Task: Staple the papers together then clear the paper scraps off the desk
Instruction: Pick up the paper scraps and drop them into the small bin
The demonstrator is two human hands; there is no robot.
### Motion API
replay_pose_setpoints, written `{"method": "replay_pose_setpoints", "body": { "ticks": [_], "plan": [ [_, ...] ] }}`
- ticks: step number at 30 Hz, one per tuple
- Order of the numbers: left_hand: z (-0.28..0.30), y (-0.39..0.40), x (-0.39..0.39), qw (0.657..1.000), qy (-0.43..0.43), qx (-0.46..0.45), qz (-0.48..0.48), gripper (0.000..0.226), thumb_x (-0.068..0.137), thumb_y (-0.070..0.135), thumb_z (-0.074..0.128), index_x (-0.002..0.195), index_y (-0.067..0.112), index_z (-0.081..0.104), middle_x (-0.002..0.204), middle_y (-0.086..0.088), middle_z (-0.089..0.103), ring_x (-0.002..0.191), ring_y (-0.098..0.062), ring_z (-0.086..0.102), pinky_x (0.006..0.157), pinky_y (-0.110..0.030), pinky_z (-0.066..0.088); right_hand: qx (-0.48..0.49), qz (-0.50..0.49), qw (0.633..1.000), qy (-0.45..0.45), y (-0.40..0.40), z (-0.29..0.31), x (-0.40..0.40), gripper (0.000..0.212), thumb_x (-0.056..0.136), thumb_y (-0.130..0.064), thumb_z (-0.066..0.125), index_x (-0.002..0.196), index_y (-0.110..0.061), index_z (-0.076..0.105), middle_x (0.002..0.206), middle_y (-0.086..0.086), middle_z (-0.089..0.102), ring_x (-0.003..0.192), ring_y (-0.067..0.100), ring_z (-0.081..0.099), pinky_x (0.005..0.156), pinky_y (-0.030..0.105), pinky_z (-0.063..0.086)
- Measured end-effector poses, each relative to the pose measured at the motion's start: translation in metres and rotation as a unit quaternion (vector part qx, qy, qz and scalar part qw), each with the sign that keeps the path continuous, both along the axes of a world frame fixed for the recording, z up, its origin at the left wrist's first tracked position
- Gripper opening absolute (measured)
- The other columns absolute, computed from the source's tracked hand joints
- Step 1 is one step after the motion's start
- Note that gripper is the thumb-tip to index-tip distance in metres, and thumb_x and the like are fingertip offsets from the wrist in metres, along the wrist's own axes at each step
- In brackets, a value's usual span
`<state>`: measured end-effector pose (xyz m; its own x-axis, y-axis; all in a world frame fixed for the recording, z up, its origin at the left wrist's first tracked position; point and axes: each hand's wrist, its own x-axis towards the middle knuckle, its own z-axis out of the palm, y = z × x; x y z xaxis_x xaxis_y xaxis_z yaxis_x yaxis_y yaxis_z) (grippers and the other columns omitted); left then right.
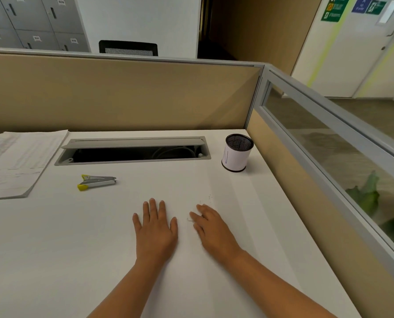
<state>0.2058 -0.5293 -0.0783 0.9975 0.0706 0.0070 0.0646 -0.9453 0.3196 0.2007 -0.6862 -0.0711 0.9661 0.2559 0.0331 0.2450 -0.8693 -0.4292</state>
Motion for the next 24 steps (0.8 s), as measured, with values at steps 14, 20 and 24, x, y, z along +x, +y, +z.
{"method": "replay_pose_setpoints", "body": {
  "ticks": [14,20,24],
  "plan": [
    [0.001,0.001,-0.002,1.000,-0.006,-0.014,-0.001,0.060,0.096,0.042,0.019,0.149,0.015,0.006,0.158,-0.008,-0.001,0.145,-0.023,-0.007,0.117,-0.047,-0.004,0.006,-0.036,0.999,0.039,-0.032,0.026,0.003,0.027,0.090,-0.004,0.047,0.106,-0.006,0.069,0.109,0.008,0.068,0.104,0.022,0.060,0.087,0.022,0.044],
    [-0.003,0.002,-0.002,1.000,-0.014,-0.015,0.000,0.060,0.095,0.042,0.020,0.149,0.016,0.008,0.158,-0.007,0.001,0.145,-0.023,-0.006,0.117,-0.047,-0.003,0.451,-0.252,0.817,0.257,-0.043,0.052,0.025,0.014,0.083,0.003,0.062,0.096,0.003,0.068,0.074,0.005,0.064,0.065,0.012,0.059,0.057,0.011,0.052],
    [-0.007,0.004,-0.002,1.000,-0.018,-0.013,0.002,0.064,0.091,0.045,0.012,0.149,0.016,0.008,0.158,-0.007,0.002,0.146,-0.022,-0.006,0.117,-0.047,-0.004,0.633,-0.296,0.632,0.334,-0.048,0.068,0.045,0.012,0.088,0.009,0.052,0.081,0.006,0.062,0.077,0.014,0.063,0.065,0.017,0.065,0.050,0.016,0.056]
  ]
}}
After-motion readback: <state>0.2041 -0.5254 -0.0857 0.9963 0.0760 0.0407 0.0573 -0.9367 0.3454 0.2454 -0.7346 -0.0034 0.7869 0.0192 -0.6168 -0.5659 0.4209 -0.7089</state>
